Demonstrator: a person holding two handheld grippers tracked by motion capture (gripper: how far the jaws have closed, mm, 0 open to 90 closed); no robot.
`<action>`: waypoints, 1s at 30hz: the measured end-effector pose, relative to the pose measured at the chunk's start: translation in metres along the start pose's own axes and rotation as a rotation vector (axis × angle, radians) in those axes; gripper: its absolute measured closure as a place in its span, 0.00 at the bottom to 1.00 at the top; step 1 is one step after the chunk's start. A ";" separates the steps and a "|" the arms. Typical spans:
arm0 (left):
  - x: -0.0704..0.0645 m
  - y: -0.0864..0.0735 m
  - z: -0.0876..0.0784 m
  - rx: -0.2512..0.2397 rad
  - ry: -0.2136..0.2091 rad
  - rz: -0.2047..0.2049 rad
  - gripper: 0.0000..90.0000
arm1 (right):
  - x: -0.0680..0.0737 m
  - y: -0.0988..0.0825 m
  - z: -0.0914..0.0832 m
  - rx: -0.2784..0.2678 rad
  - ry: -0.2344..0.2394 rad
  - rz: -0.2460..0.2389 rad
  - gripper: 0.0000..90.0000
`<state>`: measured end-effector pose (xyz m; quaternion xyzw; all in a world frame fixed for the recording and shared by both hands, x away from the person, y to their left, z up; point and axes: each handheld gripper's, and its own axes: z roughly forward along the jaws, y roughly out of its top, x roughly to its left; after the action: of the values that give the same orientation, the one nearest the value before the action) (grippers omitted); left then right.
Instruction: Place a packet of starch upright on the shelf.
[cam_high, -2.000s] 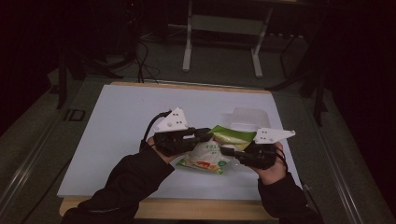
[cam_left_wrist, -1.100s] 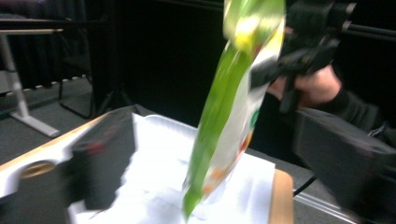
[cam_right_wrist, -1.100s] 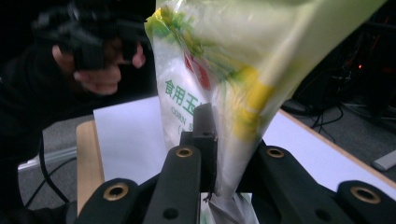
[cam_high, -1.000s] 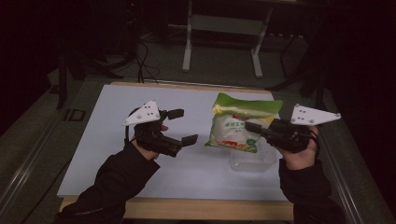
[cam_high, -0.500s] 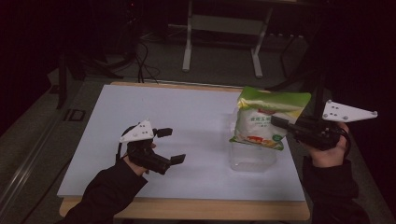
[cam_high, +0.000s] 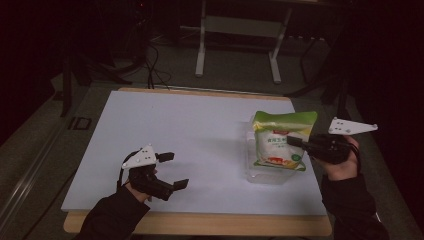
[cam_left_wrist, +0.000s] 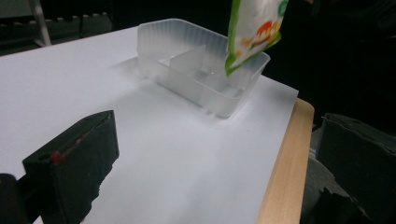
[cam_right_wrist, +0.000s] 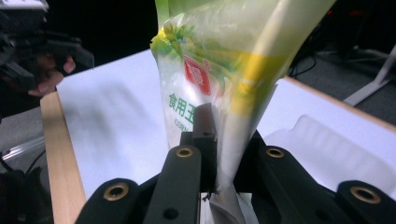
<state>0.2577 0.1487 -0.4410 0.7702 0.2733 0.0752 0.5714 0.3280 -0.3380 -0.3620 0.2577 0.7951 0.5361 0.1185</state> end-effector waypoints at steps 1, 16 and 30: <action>0.001 -0.001 0.000 -0.001 -0.003 -0.007 0.00 | -0.002 -0.003 0.004 0.006 0.005 0.002 0.93; 0.013 -0.024 0.008 0.045 0.004 -0.034 0.00 | -0.012 -0.043 0.034 0.027 0.047 0.096 0.93; 0.013 -0.031 0.012 0.058 0.005 -0.020 0.00 | -0.017 -0.081 0.032 0.028 0.055 0.158 0.94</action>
<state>0.2628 0.1515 -0.4763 0.7835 0.2843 0.0636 0.5489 0.3345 -0.3451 -0.4499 0.3062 0.7828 0.5394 0.0503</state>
